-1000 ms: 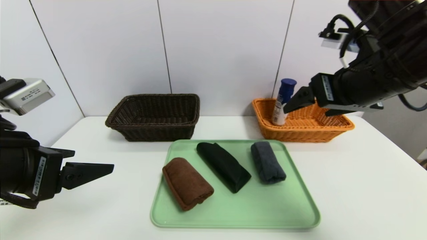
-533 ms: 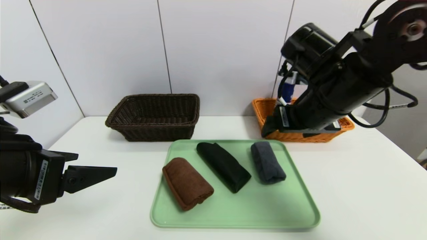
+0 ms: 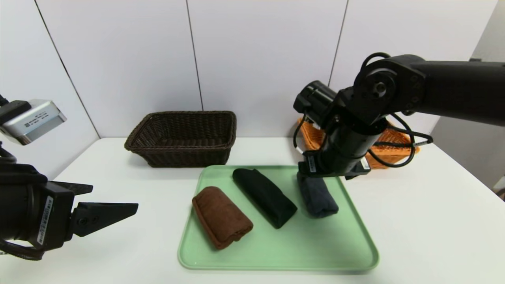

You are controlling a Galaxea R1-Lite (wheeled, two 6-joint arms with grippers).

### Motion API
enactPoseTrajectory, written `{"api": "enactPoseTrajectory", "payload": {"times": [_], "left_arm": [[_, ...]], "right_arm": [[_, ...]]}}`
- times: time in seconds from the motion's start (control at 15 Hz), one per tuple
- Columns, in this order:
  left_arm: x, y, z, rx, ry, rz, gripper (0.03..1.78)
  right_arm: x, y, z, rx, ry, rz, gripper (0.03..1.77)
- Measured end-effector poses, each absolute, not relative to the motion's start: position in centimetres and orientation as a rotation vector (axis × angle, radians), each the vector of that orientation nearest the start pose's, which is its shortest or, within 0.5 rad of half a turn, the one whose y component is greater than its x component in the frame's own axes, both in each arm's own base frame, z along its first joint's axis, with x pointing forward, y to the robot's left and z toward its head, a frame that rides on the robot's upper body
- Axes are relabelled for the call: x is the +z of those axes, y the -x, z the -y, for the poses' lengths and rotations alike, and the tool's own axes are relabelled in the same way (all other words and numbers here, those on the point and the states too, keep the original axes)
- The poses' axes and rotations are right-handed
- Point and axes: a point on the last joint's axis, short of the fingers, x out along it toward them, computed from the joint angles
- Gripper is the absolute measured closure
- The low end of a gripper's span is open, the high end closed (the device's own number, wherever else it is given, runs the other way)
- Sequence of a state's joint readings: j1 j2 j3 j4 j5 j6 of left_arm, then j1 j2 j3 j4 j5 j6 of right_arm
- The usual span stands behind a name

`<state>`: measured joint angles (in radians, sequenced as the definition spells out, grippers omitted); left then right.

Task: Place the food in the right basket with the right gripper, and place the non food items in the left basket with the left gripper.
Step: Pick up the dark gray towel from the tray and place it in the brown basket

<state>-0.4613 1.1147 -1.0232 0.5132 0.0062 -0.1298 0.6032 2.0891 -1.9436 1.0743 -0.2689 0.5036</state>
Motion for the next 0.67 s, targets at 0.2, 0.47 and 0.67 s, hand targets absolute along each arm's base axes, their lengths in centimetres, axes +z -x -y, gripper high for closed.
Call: {"api": "enactPoseTrajectory", "payload": {"times": [0.2,0.47,0.67], "left_arm": [[27.0,-11.7,5.8,-0.402,-0.017,-0.619,0.12],[26.9,-11.6,5.8,-0.403,-0.018,-0.62,0.12],[26.9,-11.6,5.7,-0.403,-0.019,-0.619,0.12]], "right_arm": [[20.3,-31.2,-20.7,-0.006,0.081,-1.153,0.11],[19.2,-32.1,-21.4,-0.014,0.048,-1.138,0.1],[18.3,-32.5,-21.7,-0.023,0.055,-1.154,0.1]]}}
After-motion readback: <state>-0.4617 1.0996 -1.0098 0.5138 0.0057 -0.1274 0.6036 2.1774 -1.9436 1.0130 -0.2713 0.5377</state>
